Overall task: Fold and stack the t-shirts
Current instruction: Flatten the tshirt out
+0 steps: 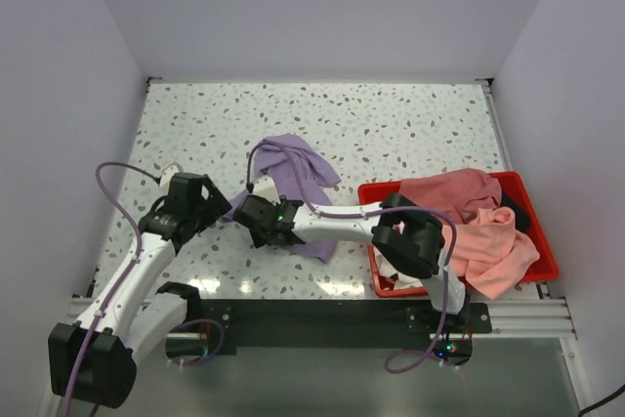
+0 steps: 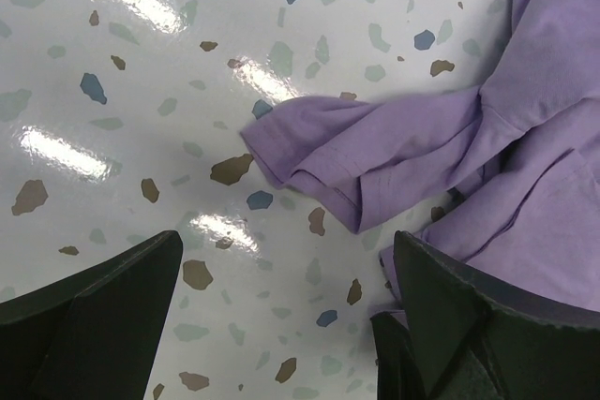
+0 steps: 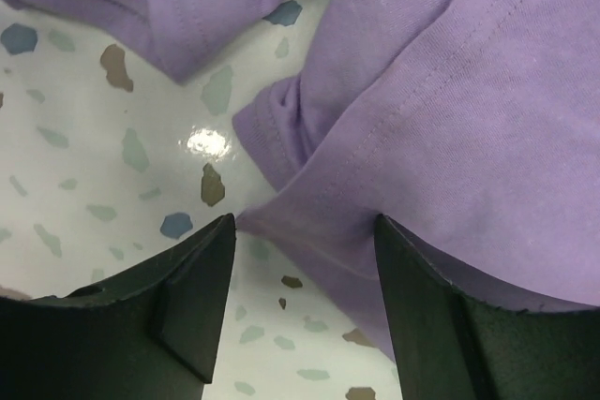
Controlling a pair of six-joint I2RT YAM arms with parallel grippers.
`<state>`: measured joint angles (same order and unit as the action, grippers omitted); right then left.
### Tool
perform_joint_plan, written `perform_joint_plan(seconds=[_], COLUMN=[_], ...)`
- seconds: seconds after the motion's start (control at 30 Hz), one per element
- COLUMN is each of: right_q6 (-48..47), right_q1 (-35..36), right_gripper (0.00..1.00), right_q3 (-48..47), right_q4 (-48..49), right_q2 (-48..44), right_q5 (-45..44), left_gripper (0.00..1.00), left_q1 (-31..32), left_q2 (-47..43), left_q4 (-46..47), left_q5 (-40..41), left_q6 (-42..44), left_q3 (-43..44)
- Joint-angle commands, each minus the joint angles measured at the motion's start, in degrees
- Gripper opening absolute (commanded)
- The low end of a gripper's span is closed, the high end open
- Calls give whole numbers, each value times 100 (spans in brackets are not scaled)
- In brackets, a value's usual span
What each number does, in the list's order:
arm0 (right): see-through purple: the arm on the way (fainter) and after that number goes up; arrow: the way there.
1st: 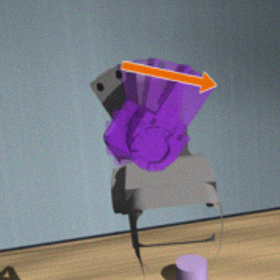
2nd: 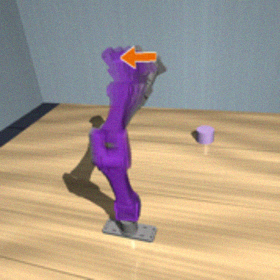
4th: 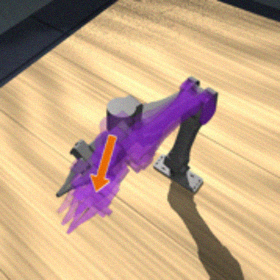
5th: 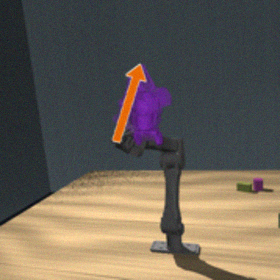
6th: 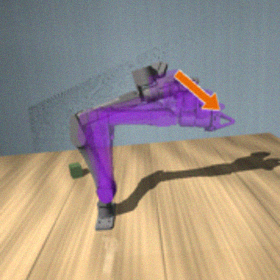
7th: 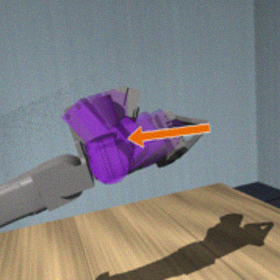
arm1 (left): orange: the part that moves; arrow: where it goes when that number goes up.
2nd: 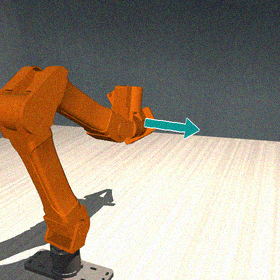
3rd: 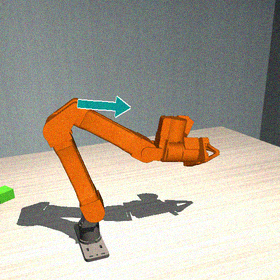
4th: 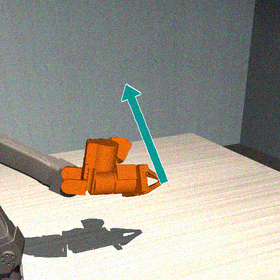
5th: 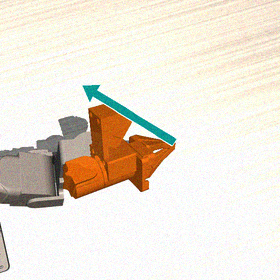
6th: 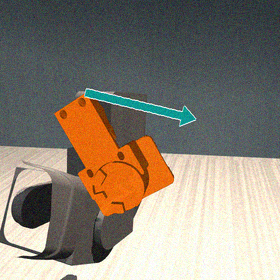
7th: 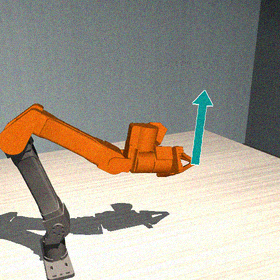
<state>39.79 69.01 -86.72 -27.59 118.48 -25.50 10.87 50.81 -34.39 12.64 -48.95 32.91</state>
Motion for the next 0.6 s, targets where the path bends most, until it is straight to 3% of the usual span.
perform_joint_plan(seconds=[0.0, 0.17, 0.4, 0.57], right_q6=[503, 626, 627, 346], right_q1=[51, 51, 51, 51], right_gripper=[63, 51, 24, 27], right_q3=[-205, -214, -56, 199], right_q4=[228, 202, 52, 44], right_q2=[176, 229, 115, -474], right_q5=[-412, -701, -703, -606], left_gripper=[100, 100, 100, 100], left_q1=[-41, -41, -41, -41], left_q2=[-9, -71, -44, 122], left_q4=[222, 249, 380, 626], left_q5=[89, 89, 45, -69], left_q6=[-97, -97, -97, -89], left_q3=[-56, -74, -170, -223])
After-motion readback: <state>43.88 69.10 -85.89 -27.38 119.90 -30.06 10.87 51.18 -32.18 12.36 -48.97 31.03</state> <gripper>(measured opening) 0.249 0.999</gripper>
